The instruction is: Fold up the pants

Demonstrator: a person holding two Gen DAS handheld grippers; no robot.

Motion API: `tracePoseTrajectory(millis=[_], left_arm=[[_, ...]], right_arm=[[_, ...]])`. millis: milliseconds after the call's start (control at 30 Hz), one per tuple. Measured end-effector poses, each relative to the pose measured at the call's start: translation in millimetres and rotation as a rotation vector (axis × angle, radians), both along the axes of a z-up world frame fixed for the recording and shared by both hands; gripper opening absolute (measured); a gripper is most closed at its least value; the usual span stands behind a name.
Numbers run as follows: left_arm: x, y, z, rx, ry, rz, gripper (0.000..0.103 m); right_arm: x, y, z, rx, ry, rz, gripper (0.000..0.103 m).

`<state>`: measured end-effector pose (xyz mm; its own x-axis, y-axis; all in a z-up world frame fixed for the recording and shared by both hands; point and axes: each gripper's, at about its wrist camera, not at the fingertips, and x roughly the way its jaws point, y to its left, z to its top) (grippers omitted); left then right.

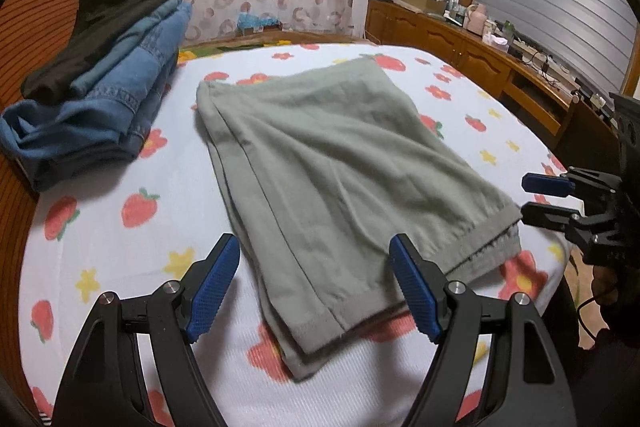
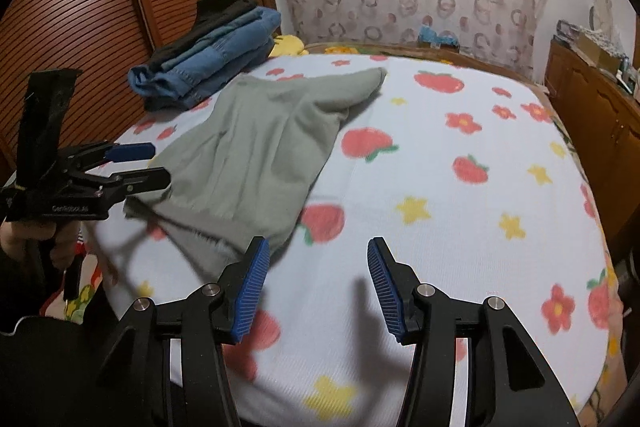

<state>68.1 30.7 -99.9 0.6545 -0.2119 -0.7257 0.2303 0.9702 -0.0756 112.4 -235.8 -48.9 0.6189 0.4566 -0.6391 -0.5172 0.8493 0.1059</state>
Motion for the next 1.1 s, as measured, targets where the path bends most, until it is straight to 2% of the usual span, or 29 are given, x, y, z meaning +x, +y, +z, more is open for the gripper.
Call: tracePoseTrajectory(millis=[233,300,433,533,600,700,900,1100], left_arm=[[0,4,-6,0.003,0.011,0.015,0.078],[0,6,-8,0.005,0.015,0.018,0.078],[1,8,-13,-0.001,0.028,0.022,0.078],[1,8,-13,-0.002,0.022,0.024,0.078],[1,8,-14,-0.006,0.020,0.022,0.078],[0,8,-15,-0.004,0.018,0.021,0.078],[1,8,-15,0.001,0.014,0.022,0.078],[1,8,-14,-0.002,0.012,0.023,0.078]], right_arm=[[-5,12,-1,-0.012,0.010,0.045,0.053],[-5,16,1,-0.020,-0.007,0.044,0.043],[-6,18,3,-0.024,-0.024,0.036,0.038],[-7,21,3,-0.010,-0.032,0.042,0.028],[-10,24,1,-0.007,-0.031,0.057,0.006],[-14,27,1,-0.005,-0.028,0.087,0.002],[-23,18,10,0.040,-0.015,0.118,0.002],[-33,13,6,0.026,0.008,0.134,0.001]])
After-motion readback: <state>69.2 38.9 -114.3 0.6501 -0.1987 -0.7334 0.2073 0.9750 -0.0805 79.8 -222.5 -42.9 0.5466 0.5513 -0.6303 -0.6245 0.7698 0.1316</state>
